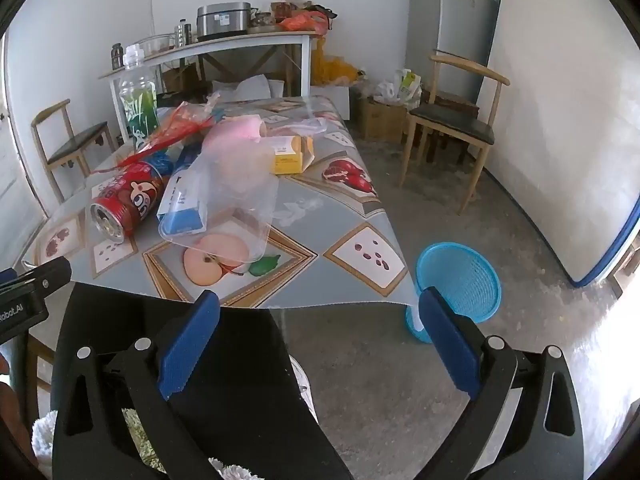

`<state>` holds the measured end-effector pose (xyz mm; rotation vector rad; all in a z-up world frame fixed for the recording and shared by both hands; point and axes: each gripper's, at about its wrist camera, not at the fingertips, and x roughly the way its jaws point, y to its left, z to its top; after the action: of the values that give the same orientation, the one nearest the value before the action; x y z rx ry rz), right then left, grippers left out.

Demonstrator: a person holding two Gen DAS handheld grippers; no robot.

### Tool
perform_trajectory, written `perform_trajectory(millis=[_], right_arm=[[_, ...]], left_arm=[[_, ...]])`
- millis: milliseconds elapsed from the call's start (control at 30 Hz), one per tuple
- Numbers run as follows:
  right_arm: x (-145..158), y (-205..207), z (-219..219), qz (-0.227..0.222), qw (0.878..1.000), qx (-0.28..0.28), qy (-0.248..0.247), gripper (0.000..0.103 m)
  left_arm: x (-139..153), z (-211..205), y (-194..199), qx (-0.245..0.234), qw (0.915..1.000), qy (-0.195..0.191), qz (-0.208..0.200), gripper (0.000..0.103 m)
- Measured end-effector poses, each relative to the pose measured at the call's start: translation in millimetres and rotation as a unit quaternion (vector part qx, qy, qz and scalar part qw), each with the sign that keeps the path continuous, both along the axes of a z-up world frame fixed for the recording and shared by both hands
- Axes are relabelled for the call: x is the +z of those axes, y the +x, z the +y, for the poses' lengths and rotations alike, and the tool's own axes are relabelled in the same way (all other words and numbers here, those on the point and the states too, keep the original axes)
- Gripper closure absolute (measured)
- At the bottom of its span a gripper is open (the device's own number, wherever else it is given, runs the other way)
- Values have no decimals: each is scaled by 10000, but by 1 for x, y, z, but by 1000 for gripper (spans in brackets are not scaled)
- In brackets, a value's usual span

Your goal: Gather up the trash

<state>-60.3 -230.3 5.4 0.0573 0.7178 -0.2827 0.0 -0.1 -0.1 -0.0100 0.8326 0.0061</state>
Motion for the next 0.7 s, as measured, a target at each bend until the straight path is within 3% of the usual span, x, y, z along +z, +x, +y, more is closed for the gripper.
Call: perform_trajectory(millis=[700], right_arm=[[-3,0,-4,0,9999,-57,98,6]], left_arm=[[-1,-1,1,27,9999,-55,79,9]])
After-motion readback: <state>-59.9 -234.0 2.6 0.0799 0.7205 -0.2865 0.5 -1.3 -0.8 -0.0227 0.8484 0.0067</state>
